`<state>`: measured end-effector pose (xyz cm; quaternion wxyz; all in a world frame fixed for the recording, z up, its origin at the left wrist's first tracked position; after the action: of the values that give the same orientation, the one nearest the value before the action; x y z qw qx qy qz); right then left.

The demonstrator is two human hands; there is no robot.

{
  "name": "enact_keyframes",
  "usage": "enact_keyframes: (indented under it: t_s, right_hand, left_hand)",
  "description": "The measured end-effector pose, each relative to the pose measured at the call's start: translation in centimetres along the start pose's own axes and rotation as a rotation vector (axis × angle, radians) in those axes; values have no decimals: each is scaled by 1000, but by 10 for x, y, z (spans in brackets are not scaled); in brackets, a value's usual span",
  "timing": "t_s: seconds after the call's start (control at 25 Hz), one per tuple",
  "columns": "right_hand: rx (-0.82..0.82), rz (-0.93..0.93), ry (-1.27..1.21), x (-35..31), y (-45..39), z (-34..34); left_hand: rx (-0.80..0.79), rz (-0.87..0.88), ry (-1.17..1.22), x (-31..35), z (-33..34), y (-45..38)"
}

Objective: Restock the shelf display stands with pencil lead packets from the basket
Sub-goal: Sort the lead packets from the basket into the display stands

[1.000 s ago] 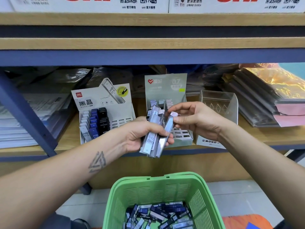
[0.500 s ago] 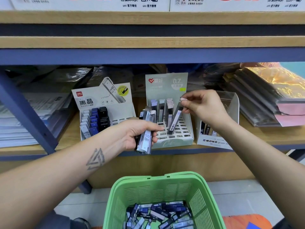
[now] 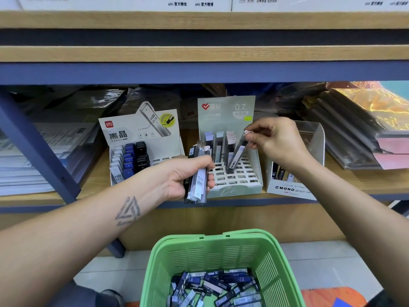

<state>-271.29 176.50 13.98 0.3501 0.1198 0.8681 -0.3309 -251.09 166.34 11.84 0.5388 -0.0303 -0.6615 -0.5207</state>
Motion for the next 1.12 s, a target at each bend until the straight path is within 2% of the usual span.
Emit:
enact_keyframes:
  t_s: [0.24, 0.4, 0.52, 0.76, 0.88, 1.12]
  right_hand:
    - [-30, -58, 71, -4, 2, 6]
    - [-123, -217, 207, -8, 7, 19]
    - [-101, -291, 274, -9, 7, 23]
    - [-126, -223, 308, -10, 3, 24]
    - [-87, -164, 283, -11, 3, 25]
    - [-113, -259, 334, -13, 1, 33]
  left_hand:
    - [7, -2, -17, 0, 1, 2]
    - [7, 0, -26, 0, 2, 3]
    - [6, 4, -27, 0, 3, 3]
    - [1, 6, -24, 1, 2, 4]
    - [5, 17, -27, 2, 1, 4]
    - [-7, 33, -45, 1, 2, 2]
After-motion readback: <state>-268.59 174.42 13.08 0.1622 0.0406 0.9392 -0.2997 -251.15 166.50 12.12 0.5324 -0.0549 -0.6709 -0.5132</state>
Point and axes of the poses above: each hand's wrist, its own y-axis away from the middle knuckle, its own z-axis out of the palm, x = y × z, the point moved 2 cm from there along -y, towards the middle knuckle, and after that the axes turned 5 degrees about -z, right-handed, at the moved point
